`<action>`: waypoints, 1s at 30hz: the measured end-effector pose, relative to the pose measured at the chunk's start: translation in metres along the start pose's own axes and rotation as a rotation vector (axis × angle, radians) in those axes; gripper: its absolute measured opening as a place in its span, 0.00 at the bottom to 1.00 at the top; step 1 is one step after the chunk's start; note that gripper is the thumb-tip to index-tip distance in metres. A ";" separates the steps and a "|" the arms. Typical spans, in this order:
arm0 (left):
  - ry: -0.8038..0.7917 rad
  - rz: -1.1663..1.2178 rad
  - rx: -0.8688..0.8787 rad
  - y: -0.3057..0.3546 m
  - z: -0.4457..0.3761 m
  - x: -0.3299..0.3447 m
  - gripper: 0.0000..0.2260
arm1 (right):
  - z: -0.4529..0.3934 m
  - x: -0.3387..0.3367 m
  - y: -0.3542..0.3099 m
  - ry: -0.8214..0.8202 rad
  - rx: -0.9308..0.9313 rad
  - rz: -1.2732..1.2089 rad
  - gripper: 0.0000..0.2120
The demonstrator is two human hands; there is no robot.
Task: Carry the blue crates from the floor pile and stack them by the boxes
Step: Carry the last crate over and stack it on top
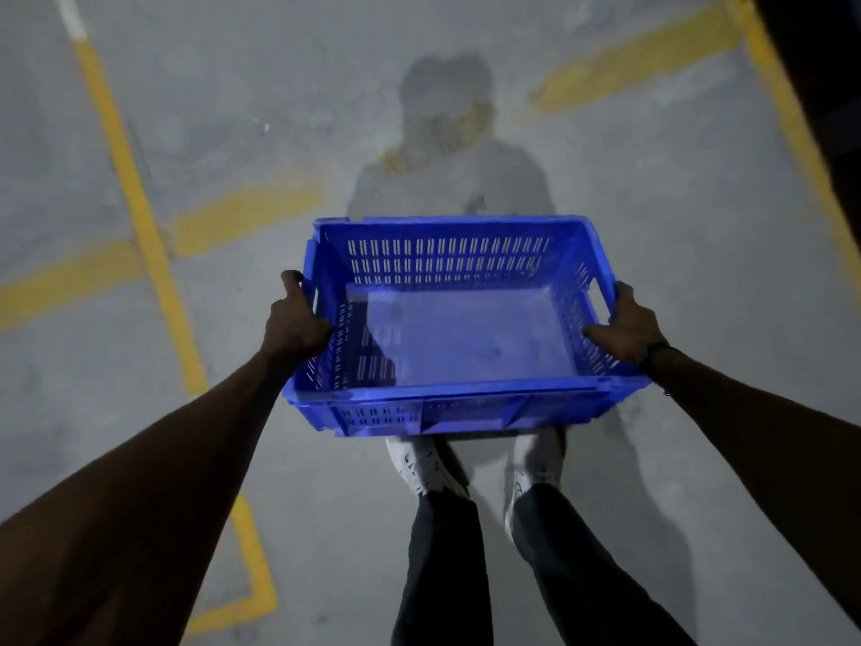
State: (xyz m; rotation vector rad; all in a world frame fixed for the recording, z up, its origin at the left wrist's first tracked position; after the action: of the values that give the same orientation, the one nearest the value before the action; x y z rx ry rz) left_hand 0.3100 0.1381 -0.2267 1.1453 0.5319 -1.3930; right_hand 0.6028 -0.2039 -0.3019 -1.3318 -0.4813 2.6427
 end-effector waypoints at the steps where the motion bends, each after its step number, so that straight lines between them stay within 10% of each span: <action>1: -0.002 -0.003 0.020 0.005 0.008 -0.021 0.27 | 0.015 -0.010 -0.005 -0.013 0.013 0.004 0.46; 12: 0.153 -0.229 0.221 0.028 0.112 -0.286 0.29 | 0.200 -0.118 -0.109 -0.086 0.024 -0.087 0.39; 30: 0.411 0.126 -0.295 -0.168 0.300 -0.530 0.24 | 0.433 -0.295 -0.462 0.052 -0.722 0.062 0.30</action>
State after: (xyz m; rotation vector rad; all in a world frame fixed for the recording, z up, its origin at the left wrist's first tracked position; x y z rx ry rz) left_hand -0.0374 0.1702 0.2998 1.2011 0.9088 -0.9339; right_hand 0.4241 0.0558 0.3211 -1.5808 -1.5077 2.5609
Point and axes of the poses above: each hand's wrist, its own z-axis away from the middle knuckle, its own x-axis out of the palm, y = z × x, the point moved 1 cm from there along -z, towards the middle knuckle, and after that the axes turned 15 degrees about y, right-handed, at the moved point
